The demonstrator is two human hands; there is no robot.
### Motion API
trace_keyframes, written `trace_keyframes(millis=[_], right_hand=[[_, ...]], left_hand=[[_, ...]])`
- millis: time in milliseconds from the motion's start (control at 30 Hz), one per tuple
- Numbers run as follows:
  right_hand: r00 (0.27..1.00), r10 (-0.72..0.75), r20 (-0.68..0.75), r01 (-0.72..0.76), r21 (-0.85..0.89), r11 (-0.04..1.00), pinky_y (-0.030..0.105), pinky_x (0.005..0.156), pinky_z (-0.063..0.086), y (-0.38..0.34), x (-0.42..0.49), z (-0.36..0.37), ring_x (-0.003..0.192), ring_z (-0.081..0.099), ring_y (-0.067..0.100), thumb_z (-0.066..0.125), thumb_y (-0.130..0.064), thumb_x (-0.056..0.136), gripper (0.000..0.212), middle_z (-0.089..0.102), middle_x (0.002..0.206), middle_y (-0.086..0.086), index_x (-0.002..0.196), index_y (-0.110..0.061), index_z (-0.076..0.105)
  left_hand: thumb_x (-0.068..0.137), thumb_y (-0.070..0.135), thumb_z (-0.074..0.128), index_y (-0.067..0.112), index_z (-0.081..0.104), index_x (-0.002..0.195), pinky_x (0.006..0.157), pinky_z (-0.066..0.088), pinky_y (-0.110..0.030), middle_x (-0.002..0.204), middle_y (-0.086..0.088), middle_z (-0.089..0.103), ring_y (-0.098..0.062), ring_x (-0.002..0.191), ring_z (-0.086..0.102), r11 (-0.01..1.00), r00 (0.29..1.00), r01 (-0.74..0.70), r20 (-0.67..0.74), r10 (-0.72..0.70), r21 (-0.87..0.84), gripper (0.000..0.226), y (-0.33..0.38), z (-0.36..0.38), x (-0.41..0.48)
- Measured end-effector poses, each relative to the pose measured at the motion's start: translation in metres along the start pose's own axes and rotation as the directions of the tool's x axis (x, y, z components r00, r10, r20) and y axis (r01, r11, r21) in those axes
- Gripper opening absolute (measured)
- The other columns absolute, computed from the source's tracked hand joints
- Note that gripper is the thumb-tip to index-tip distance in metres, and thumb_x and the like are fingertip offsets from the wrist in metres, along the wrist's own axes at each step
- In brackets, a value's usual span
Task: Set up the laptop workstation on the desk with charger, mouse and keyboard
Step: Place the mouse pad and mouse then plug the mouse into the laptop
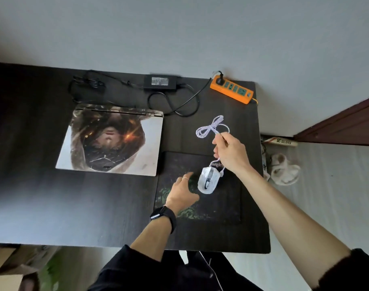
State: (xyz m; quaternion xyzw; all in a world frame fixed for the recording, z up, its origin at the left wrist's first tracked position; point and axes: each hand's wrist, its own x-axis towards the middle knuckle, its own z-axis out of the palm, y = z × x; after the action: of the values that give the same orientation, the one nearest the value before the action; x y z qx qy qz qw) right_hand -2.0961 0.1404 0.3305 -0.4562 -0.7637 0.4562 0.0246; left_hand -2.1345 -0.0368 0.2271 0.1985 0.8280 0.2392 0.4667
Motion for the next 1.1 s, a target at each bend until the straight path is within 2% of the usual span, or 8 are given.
trace_keyframes(millis=[67,167,300,433,500,600,800,1100], right_hand=[[0.999,-0.006,0.052,0.009,-0.056,0.998,0.013,0.059,0.045,0.005,0.010,0.008,0.074,0.064,0.011,0.041,-0.030,0.103,0.030,0.071,0.081,-0.003,0.094,-0.015,0.066],[0.997,-0.022,0.073,0.036,-0.203,0.978,0.029,0.076,0.049,0.022,0.018,0.014,0.090,0.065,0.016,0.040,-0.034,0.104,0.031,0.073,0.095,-0.006,0.103,-0.019,0.068],[1.000,0.016,-0.012,-0.019,-0.325,0.946,0.032,0.077,0.046,0.062,0.017,0.013,0.100,0.065,0.025,0.038,-0.035,0.106,0.033,0.072,0.107,-0.001,0.125,-0.025,0.064],[0.991,0.088,-0.097,-0.116,-0.331,0.937,0.040,0.090,0.050,0.106,0.001,0.014,0.111,0.063,0.032,0.048,-0.031,0.103,0.033,0.069,0.117,0.009,0.128,-0.014,0.061],[0.975,0.182,-0.128,-0.215,-0.324,0.921,0.044,0.106,0.044,0.123,-0.015,0.018,0.127,0.054,0.034,0.055,-0.040,0.099,0.053,0.058,0.137,0.014,0.142,-0.009,0.050],[0.921,0.366,-0.131,-0.388,-0.318,0.865,0.045,0.107,0.043,0.145,-0.042,0.030,0.134,0.047,0.035,0.062,-0.046,0.094,0.073,0.041,0.151,0.017,0.151,-0.009,0.034],[0.826,0.555,-0.104,-0.561,-0.259,0.786,0.036,0.084,0.045,0.170,-0.060,0.042,0.114,0.059,0.035,0.067,-0.031,0.094,0.048,0.058,0.129,0.018,0.132,-0.006,0.049],[0.880,0.472,0.052,-0.411,-0.411,0.813,0.035,0.072,0.041,0.195,-0.045,0.011,0.086,0.053,0.029,0.056,-0.037,0.099,0.022,0.059,0.096,0.006,0.101,-0.015,0.053]], left_hand=[[0.072,0.037,0.076,0.033,0.028,0.151,0.107,0.042,-0.037,0.140,-0.002,0.043,-0.022,0.130,0.044,0.999,0.999,-0.018,0.032,0.019,-0.028,0.093,0.009,0.010,0.010],[0.082,0.055,0.064,0.034,0.036,0.146,0.104,0.043,-0.041,0.140,0.002,0.040,-0.023,0.131,0.040,0.995,0.999,-0.014,-0.044,0.018,0.097,0.073,0.019,0.016,0.028],[0.091,0.057,0.051,0.030,0.050,0.136,0.098,0.045,-0.041,0.134,0.002,0.042,-0.024,0.125,0.042,0.986,0.994,0.019,-0.107,-0.001,0.164,0.053,0.022,0.022,0.037],[0.092,0.047,0.051,0.031,0.058,0.127,0.099,0.041,-0.043,0.131,0.004,0.044,-0.023,0.122,0.043,0.976,0.979,0.079,-0.200,-0.038,0.202,0.039,0.001,0.025,0.025],[0.090,0.039,0.053,0.031,0.056,0.128,0.099,0.040,-0.044,0.132,0.003,0.043,-0.024,0.124,0.041,0.972,0.952,0.175,-0.280,-0.126,0.155,0.038,-0.019,0.021,0.012],[0.086,0.031,0.058,0.029,0.047,0.133,0.099,0.039,-0.047,0.140,-0.002,0.034,-0.029,0.128,0.034,0.947,0.881,0.315,-0.394,-0.263,0.072,0.048,-0.051,0.012,-0.008],[0.089,0.016,0.060,0.012,0.046,0.132,0.098,0.039,-0.048,0.126,-0.018,0.050,-0.040,0.114,0.047,0.947,0.822,0.308,-0.474,-0.316,-0.096,0.046,-0.080,0.007,-0.014],[0.097,0.013,0.054,0.001,0.056,0.116,0.089,0.042,-0.040,0.121,-0.021,0.057,-0.039,0.112,0.055,0.881,0.776,0.436,-0.420,-0.472,-0.184,0.023,-0.077,0.007,-0.012]])
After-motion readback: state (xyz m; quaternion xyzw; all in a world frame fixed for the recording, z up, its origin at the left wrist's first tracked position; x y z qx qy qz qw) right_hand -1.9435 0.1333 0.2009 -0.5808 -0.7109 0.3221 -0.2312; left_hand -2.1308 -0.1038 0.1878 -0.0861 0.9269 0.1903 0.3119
